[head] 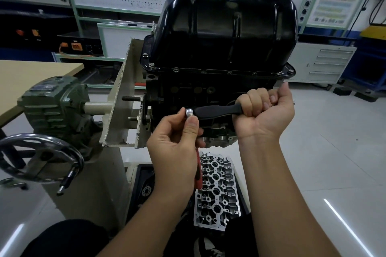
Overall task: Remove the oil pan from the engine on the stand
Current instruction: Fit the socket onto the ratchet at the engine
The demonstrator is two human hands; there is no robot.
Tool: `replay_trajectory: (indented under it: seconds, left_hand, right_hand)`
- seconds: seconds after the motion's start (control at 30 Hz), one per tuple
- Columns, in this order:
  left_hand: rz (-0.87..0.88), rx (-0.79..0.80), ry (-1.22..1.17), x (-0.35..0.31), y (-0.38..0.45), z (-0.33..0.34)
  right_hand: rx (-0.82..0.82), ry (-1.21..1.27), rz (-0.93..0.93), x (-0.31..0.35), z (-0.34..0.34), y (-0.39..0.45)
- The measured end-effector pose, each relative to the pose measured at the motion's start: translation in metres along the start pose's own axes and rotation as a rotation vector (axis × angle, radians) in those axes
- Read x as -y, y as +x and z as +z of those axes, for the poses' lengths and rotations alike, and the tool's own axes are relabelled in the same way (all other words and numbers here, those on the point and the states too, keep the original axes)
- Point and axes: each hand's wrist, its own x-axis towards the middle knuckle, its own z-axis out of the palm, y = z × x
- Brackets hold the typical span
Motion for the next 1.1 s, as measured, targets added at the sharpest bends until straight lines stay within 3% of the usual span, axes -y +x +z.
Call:
replay_trajectory:
  seconds: [0.13,0.23,0.4,0.53,0.67,0.83,0.97,1.1]
  left_hand:
    - [0.074,0.116,0.008,-0.003,0.01,-0.008]
    - [0.174,0.238,0.142,-0.003,0.008,-0.011]
    - [0.167,0.481,0.277,-0.001,-0.001,-0.012]
    - [0.114,0.424,0.21,-0.011,-0.001,-0.01]
    - [0.079,0.353,0.093,-0.033,0.009,-0.01]
    - [-0.003,0.473,0.009,-0.046,0.004,-0.008]
    - [0.06,0.523,0.171,-0.046,-0.002,-0.004]
    - [0.096,0.521,0.33,-0.049,0.015,-0.008]
  right_hand:
    - [-0.145,-0.021,0.101,-0.014,0.004,-0.003]
    - [-0.19,-0.208,0.159,-0.028,0.007,-0.009]
    - [0.066,-0.722,0.407,-0.034,0.01,-0.024]
    - [0.315,-1.266,0.457,-0.03,0.014,-0.032]
    - [0.488,-1.425,0.296,-0.03,0.02,-0.055]
    - [0.718,-1.4,-0.05,-0.019,0.013,-0.091]
    - [0.609,-1.476,-0.264,-0.006,0.017,-0.091]
    - [0.645,-1.621,-0.393,0.012,0.033,-0.073]
